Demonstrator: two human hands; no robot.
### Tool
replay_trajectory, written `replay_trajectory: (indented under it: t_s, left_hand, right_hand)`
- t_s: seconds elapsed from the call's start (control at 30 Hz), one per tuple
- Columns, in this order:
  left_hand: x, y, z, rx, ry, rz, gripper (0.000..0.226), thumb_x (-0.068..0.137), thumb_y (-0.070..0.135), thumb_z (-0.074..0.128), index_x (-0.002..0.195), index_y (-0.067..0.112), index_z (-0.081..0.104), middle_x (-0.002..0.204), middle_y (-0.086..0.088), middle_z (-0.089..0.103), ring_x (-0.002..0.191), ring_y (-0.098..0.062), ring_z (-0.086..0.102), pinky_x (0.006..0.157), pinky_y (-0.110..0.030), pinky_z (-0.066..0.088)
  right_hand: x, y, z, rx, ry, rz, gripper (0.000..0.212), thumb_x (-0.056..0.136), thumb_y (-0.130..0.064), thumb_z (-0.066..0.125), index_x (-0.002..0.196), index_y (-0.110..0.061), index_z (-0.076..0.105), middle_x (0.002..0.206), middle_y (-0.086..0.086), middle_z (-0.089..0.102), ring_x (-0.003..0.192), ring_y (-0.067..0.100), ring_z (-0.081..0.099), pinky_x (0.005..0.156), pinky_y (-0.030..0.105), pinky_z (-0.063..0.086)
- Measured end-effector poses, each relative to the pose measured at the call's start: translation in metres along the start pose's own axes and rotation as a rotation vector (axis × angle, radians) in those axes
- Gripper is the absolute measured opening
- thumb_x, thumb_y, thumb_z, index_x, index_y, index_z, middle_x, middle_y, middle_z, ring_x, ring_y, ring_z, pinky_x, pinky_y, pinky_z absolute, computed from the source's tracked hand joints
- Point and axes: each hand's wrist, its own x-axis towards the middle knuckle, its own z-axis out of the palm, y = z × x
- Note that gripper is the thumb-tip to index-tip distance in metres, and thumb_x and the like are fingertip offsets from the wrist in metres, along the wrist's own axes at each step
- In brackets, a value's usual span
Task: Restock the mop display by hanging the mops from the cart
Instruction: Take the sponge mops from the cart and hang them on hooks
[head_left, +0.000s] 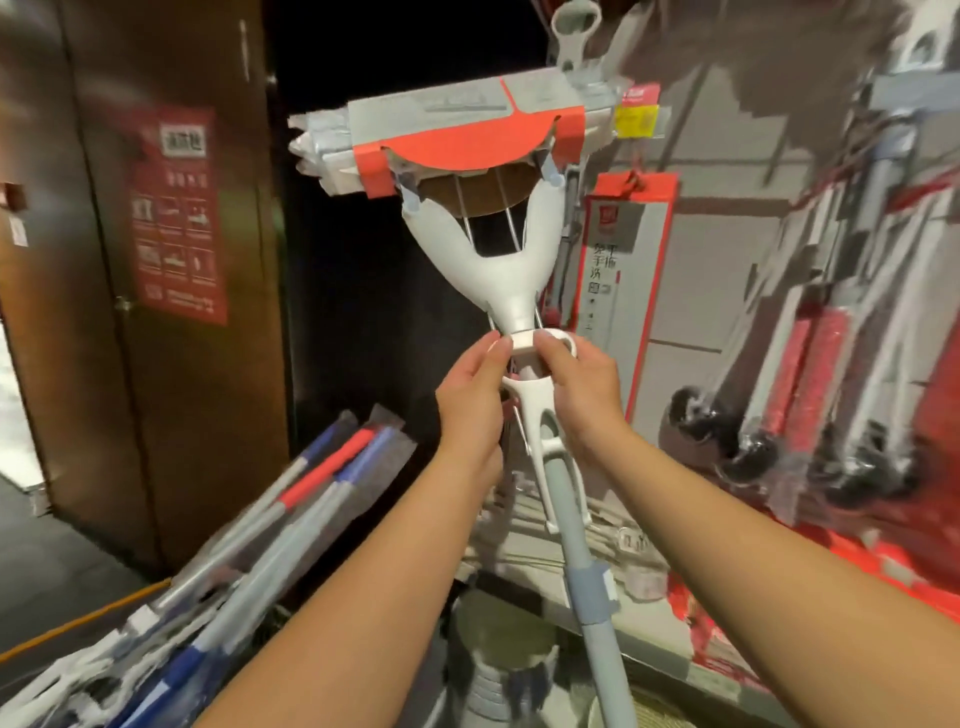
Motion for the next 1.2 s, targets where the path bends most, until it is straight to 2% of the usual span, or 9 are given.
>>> replay_trajectory:
  t_s: [0.1, 0.23, 0.37, 0.5, 0.6, 0.73, 0.93, 1.03, 1.2]
  left_hand:
    - [0.003, 0.011, 0.012, -0.043, -0.095, -0.016, 0.013, 0.093, 0.016, 0.059, 0.098, 0.021, 0.070, 0.094, -0.002, 0.073, 0.081, -0.014, 0.069, 0.065, -0.024, 0.054]
    - [0.009, 0.025, 0.031, -0.059, -0.172, -0.024, 0.017, 0.093, 0.017, 0.060, 0.108, 0.013, 0.066, 0.092, -0.005, 0.069, 0.075, -0.015, 0.065, 0.061, -0.023, 0.054]
    - [0.007, 0.030, 0.053, -0.099, -0.251, -0.041, 0.008, 0.092, 0.018, 0.062, 0.098, 0.016, 0.065, 0.092, -0.012, 0.065, 0.081, -0.025, 0.058, 0.076, -0.039, 0.052]
    - [0.004, 0.033, 0.081, -0.122, -0.331, -0.068, 0.002, 0.092, 0.018, 0.062, 0.091, 0.020, 0.063, 0.081, -0.007, 0.062, 0.073, -0.022, 0.055, 0.066, -0.033, 0.049]
    - [0.002, 0.032, 0.104, -0.117, -0.376, -0.062, 0.004, 0.092, 0.020, 0.062, 0.089, 0.023, 0.062, 0.083, -0.004, 0.060, 0.071, -0.016, 0.053, 0.058, -0.023, 0.047]
    - [-0.002, 0.024, 0.139, -0.128, -0.416, -0.053, 0.005, 0.093, 0.019, 0.061, 0.089, 0.021, 0.060, 0.071, 0.001, 0.051, 0.059, -0.009, 0.045, 0.043, -0.014, 0.042]
    - [-0.003, 0.004, 0.206, -0.205, -0.402, -0.009, 0.008, 0.091, 0.014, 0.063, 0.085, 0.019, 0.061, 0.075, -0.003, 0.058, 0.069, -0.017, 0.051, 0.063, -0.030, 0.047]
    - [-0.005, 0.001, 0.247, -0.232, -0.403, 0.024, 0.005, 0.090, 0.015, 0.064, 0.088, 0.019, 0.062, 0.078, -0.003, 0.060, 0.072, -0.019, 0.052, 0.063, -0.032, 0.046]
    - [-0.008, 0.004, 0.315, -0.277, -0.410, 0.081, 0.008, 0.089, 0.014, 0.065, 0.083, 0.018, 0.062, 0.074, -0.007, 0.059, 0.068, -0.023, 0.051, 0.059, -0.032, 0.044]
  right_hand:
    - [0.004, -0.016, 0.001, -0.017, 0.091, -0.054, 0.013, 0.093, -0.016, 0.058, 0.083, -0.014, 0.066, 0.069, 0.001, 0.065, 0.057, 0.008, 0.060, 0.053, 0.019, 0.048]
    - [0.008, -0.036, -0.003, -0.048, 0.202, -0.134, 0.017, 0.094, -0.018, 0.057, 0.079, -0.017, 0.066, 0.070, 0.001, 0.067, 0.062, 0.013, 0.062, 0.057, 0.023, 0.049]
    - [0.011, -0.052, -0.016, -0.079, 0.297, -0.200, 0.019, 0.094, -0.017, 0.057, 0.077, -0.018, 0.065, 0.070, 0.001, 0.066, 0.064, 0.015, 0.060, 0.060, 0.025, 0.048]
    - [0.017, -0.067, -0.037, -0.104, 0.364, -0.248, 0.016, 0.094, -0.020, 0.056, 0.085, -0.012, 0.067, 0.076, 0.008, 0.068, 0.069, 0.019, 0.062, 0.065, 0.029, 0.050]
    - [0.019, -0.083, -0.055, -0.072, 0.383, -0.266, 0.017, 0.097, -0.016, 0.053, 0.087, -0.007, 0.064, 0.067, 0.001, 0.062, 0.054, 0.005, 0.057, 0.051, 0.017, 0.045]
    - [0.028, -0.098, -0.084, -0.072, 0.403, -0.315, 0.023, 0.097, -0.014, 0.053, 0.074, -0.013, 0.059, 0.062, -0.003, 0.053, 0.048, 0.002, 0.048, 0.047, 0.014, 0.040]
    - [0.060, -0.113, -0.143, -0.087, 0.404, -0.366, 0.023, 0.097, -0.017, 0.054, 0.075, -0.014, 0.061, 0.065, -0.001, 0.057, 0.056, 0.008, 0.051, 0.053, 0.019, 0.043]
    - [0.080, -0.129, -0.177, -0.081, 0.390, -0.401, 0.022, 0.097, -0.016, 0.053, 0.077, -0.012, 0.062, 0.065, -0.003, 0.058, 0.053, 0.002, 0.053, 0.051, 0.016, 0.043]
    - [0.113, -0.167, -0.227, -0.138, 0.368, -0.461, 0.024, 0.097, -0.019, 0.053, 0.077, -0.009, 0.062, 0.063, -0.001, 0.055, 0.053, 0.007, 0.050, 0.050, 0.017, 0.042]
